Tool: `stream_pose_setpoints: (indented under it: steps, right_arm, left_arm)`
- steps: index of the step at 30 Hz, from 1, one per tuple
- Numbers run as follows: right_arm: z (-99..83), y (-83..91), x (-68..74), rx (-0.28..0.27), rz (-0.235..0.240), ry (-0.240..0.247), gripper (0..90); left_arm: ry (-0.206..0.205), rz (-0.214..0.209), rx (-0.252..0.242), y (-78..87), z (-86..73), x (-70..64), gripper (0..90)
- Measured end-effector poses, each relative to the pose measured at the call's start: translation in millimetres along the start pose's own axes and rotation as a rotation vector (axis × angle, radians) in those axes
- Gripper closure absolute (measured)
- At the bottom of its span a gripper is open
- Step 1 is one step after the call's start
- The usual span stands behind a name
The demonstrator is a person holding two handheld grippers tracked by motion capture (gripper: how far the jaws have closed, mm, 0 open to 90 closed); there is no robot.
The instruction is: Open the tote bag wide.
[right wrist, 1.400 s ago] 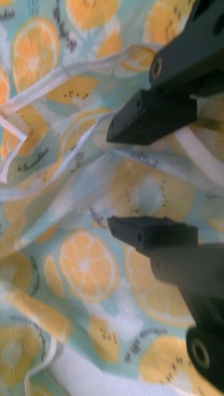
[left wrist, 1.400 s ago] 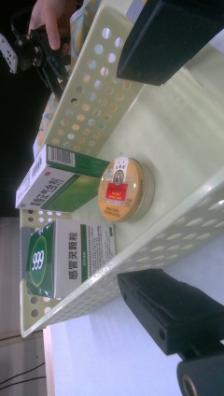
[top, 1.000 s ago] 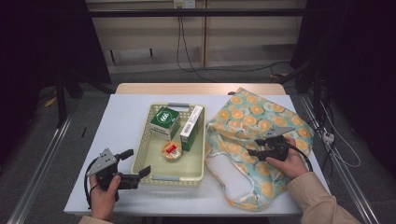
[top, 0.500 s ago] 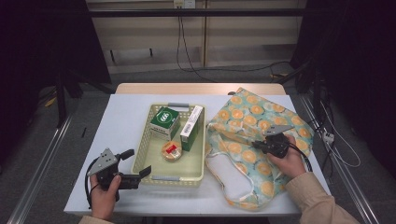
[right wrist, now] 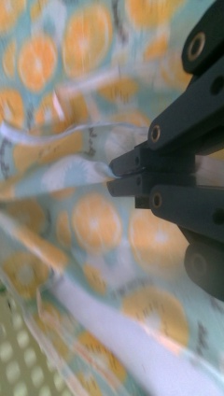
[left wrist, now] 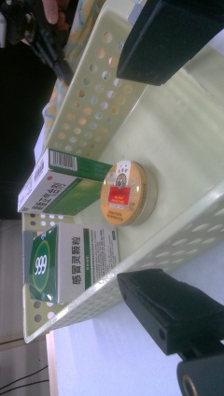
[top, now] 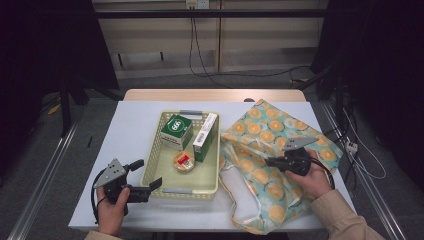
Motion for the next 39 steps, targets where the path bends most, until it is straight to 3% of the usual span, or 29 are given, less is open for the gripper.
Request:
stream_pose_setpoints:
  steps: [4,10,14,16,25,28,30,33,39]
  right_arm:
    - [0.5,6.4,-19.3,-0.035,-0.063,-0.057,90.0]
    - [-5.3,-0.4,-43.6,-0.026,-0.139,-0.126,89.8]
    - [-9.1,-12.3,-51.7,-0.015,-0.154,-0.174,85.8]
    - [-9.8,-17.6,-50.3,-0.018,-0.127,-0.187,81.0]
    - [-11.0,-27.1,-36.4,0.02,-0.06,-0.152,37.7]
    - [-10.9,-28.0,-31.6,0.051,-0.108,-0.073,35.1]
    - [-10.5,-27.0,-31.6,0.064,-0.131,-0.091,33.2]
    - [-10.9,-23.7,-33.6,0.077,-0.197,-0.064,32.3]
    - [-13.8,-20.2,-39.5,0.084,-0.232,-0.075,29.5]
  left_arm:
    - [-0.001,0.0,0.001,-0.2,-0.3,0.3,3.8]
    - [0.001,0.001,0.004,-0.6,-1.3,1.2,3.7]
    - [0.005,-0.002,0.007,-1.2,-1.4,0.7,3.7]
    - [0.005,-0.002,0.006,-1.0,-1.6,0.8,3.7]
    - [0.004,-0.004,0.008,-1.1,-1.8,0.7,3.7]
    - [0.005,-0.004,0.009,-1.4,-1.9,0.7,3.8]
    - [0.005,-0.005,0.01,-1.5,-1.9,0.4,3.8]
    - [0.004,-0.003,0.01,-1.3,-1.9,0.4,3.8]
    - [0.004,-0.002,0.011,-1.0,-2.0,0.9,3.8]
Point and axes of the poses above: each handheld gripper's, and its own axes: y roughly backward along the jaws, z roughly out of its top, x roughly to its left, the point moved 2 cm from there along -y, roughly forward along the jaws, and after that the axes turned 14 degrees about x, right-handed, at the moved point
